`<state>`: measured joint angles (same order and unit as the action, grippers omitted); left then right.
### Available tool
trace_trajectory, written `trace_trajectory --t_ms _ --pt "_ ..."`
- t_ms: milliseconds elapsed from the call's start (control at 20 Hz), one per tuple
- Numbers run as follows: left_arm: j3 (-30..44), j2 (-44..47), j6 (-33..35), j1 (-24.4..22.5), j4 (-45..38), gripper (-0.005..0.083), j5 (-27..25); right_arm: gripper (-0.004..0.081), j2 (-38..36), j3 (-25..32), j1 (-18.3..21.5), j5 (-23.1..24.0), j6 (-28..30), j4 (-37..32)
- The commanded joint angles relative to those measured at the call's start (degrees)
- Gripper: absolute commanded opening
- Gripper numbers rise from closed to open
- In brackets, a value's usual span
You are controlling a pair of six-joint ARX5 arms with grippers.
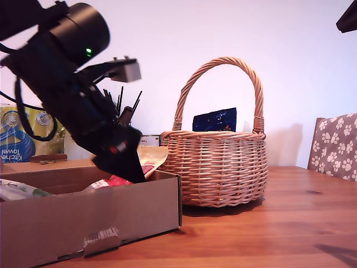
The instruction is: Move the bags of Easter eggs from the cardboard box on the left into the woven basket on the right side.
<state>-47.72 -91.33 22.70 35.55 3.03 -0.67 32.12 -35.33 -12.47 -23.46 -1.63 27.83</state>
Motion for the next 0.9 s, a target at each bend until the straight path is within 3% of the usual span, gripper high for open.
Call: trace_trajectory --t_ms 0,250,350,550,700,850 --pt "0.46 -2.69 -0.15 0.72 -1.51 0.0691 -2.43 -0.0013 -0.02 0.79 -0.26 -0.15 0.11 -0.57" --pt "0.46 -5.88 -0.98 2.01 -4.02 0.069 -5.55 -0.0013 -0.02 0.79 -0.26 -0.15 0.11 -0.72" --pt "0.44 -6.01 -1.33 2.12 -4.87 0.0683 -10.51 -0.0013 -0.02 0.79 -0.26 -0.15 0.11 -0.74" --pt "0.42 -5.35 -1.29 1.68 -5.03 0.0571 -19.43 -0.0013 -0.02 0.79 -0.26 -0.15 0.11 -0.76" --pt "0.42 -5.22 -1.31 1.6 -5.03 0.0508 -22.67 -0.0013 -0.02 0.79 -0.26 -0.15 0.11 -0.74" --pt "0.35 -4.55 -1.25 1.6 -4.98 0.0366 -23.5 -0.0013 -0.02 0.79 -0.26 -0.15 0.11 -0.74"
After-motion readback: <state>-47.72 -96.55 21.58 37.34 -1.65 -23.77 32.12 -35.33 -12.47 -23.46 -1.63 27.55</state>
